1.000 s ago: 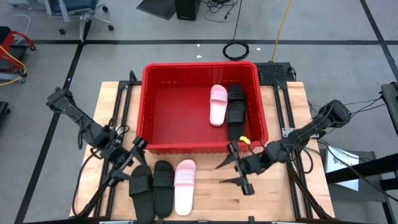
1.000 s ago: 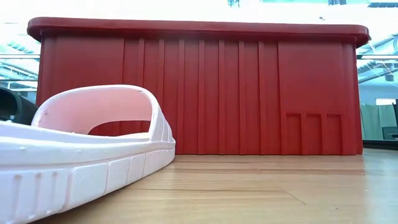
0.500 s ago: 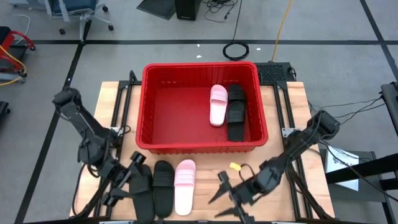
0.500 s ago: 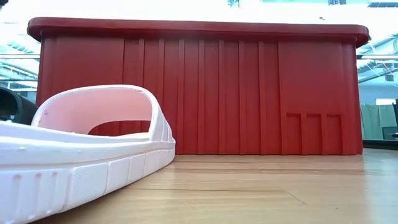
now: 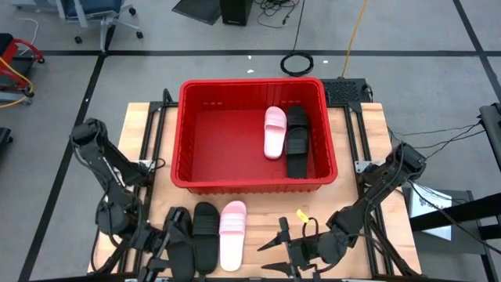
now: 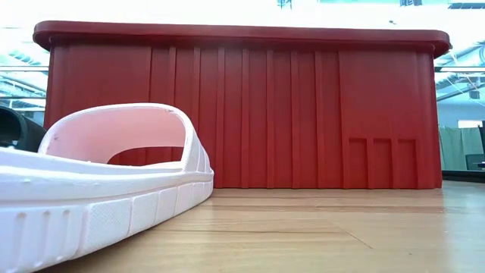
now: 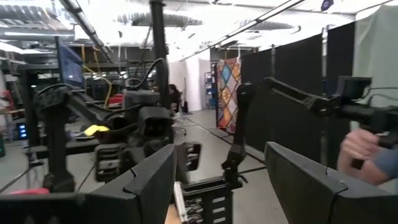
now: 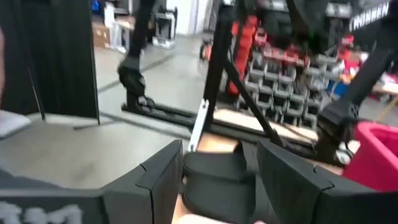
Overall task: Pick and place slides into bin
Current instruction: Put the pink slide into the red bin
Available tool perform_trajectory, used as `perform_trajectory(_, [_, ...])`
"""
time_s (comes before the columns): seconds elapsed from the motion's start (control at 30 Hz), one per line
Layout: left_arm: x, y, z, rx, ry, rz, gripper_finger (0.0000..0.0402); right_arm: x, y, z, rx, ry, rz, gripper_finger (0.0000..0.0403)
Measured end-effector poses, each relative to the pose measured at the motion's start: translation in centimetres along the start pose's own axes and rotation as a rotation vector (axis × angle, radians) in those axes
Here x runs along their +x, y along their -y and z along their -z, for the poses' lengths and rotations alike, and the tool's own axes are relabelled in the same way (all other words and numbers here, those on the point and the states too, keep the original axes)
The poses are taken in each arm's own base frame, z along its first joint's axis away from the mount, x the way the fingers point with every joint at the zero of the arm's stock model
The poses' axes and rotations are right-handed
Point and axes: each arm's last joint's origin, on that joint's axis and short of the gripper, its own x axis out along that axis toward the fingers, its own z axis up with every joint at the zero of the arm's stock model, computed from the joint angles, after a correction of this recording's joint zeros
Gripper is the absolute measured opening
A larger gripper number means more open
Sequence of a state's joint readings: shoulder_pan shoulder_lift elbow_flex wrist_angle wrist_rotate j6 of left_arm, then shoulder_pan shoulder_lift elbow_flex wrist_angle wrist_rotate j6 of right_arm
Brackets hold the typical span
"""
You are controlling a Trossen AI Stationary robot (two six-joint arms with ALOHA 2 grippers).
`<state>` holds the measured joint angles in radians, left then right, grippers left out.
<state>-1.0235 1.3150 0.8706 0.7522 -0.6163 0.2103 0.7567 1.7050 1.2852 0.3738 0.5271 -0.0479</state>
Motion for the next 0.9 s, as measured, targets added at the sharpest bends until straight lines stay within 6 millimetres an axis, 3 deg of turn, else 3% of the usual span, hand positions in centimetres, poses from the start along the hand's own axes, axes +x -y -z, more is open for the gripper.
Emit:
perform_trajectory(0.3, [-0.6,1.0,-0.3,-0.014,-0.004,-0.006,0.025,1.6,-0.9,0.3,-0.08,-0.056,-0.003,0.0196])
perform_trajectory(0.63, [-0.7,1.0,-0.3,-0.028,-0.01,-0.027,0.025,6.9,-1.3,1.3,-0.182,-0.28,0.04,0.0196])
perform_trajectory(0.9, [-0.7,1.1,-0.3,-0.024,-0.013,-0.023,0.025,9.2,-1.1,3.5,-0.329,-0.471,0.191,0.0196])
